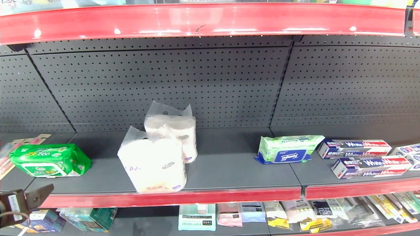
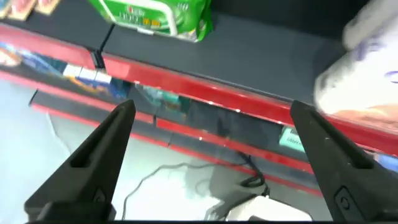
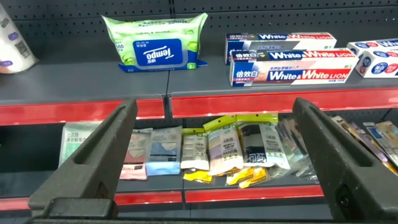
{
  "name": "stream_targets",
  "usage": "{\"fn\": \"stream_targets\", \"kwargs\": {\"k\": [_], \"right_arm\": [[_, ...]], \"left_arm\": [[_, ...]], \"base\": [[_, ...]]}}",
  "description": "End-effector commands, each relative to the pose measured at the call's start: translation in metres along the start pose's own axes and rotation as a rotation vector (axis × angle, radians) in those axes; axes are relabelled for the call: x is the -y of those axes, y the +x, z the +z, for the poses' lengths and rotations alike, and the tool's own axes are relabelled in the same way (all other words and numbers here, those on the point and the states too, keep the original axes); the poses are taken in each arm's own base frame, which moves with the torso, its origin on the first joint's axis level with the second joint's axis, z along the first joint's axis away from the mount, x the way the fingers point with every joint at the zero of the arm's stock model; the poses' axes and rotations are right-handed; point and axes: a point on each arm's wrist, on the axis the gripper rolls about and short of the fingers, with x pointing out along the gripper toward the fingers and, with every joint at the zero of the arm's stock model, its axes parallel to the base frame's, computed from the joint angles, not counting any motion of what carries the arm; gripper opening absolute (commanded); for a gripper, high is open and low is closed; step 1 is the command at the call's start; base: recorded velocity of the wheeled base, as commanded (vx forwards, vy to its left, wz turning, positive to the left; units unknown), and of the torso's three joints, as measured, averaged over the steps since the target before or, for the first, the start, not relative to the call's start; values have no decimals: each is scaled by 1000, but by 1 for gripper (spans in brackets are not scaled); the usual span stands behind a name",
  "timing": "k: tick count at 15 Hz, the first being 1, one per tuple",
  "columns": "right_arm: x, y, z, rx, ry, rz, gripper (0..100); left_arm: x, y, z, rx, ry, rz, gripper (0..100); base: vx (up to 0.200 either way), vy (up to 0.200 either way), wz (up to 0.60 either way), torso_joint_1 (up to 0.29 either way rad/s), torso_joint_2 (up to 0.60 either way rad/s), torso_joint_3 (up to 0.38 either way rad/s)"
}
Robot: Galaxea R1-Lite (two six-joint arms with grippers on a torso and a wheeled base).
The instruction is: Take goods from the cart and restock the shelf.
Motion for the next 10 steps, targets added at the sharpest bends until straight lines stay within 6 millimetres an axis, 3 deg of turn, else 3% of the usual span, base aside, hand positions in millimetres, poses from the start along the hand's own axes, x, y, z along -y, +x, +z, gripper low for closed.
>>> {"fn": "stream_targets", "kwargs": {"k": [1, 8, 10], "right_arm": [[0, 0, 0, -2, 0, 0, 100], [0, 0, 0, -2, 0, 0, 100], [0, 0, 0, -2, 0, 0, 100]], "left_arm": [[6, 51, 1, -145, 11, 43, 100], [15, 93, 0, -233, 28, 22, 100], [21, 108, -2, -257, 26, -67, 100]], "base": [[0, 0, 0, 0, 0, 0], [0, 0, 0, 0, 0, 0], [0, 0, 0, 0, 0, 0]]}}
